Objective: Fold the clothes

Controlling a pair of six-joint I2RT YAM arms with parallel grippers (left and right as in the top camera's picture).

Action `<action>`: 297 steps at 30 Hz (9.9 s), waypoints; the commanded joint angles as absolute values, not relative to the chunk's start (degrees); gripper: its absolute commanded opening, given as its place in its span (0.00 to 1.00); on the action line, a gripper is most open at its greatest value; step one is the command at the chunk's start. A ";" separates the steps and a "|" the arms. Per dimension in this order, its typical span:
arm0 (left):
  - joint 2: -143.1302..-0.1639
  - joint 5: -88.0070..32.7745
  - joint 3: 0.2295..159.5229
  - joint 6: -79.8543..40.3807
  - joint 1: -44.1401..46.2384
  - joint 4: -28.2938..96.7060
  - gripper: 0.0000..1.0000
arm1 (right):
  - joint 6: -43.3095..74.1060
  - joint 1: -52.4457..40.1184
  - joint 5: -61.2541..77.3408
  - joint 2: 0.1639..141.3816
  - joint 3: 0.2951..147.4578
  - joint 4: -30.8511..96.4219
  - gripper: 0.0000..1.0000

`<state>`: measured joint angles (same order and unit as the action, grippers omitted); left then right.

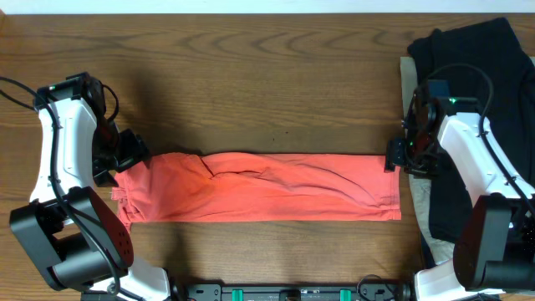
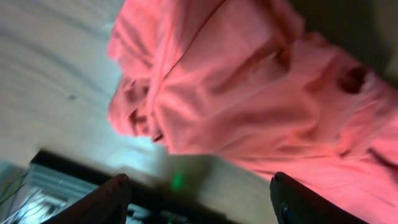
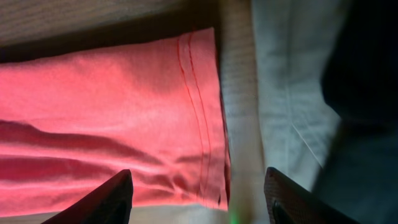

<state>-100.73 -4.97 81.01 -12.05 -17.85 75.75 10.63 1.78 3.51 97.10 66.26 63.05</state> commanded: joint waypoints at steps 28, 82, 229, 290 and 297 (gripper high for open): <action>-100.62 -12.32 80.84 -8.25 -14.44 73.01 0.80 | 8.58 5.21 7.42 97.38 53.71 40.77 0.01; -100.90 -7.44 71.46 -8.21 -14.37 69.01 0.98 | 21.61 -24.29 0.86 101.06 76.69 61.34 0.70; -98.96 -17.26 78.04 -13.72 12.69 54.74 0.81 | 10.63 -24.88 31.53 97.89 80.03 57.82 0.02; -119.50 -42.94 78.02 6.37 21.15 28.88 0.98 | 9.39 -19.51 -2.74 82.61 82.50 67.66 0.73; -122.85 -37.06 78.02 6.33 21.54 29.58 0.20 | 9.87 -19.51 -2.74 82.61 82.50 69.12 0.69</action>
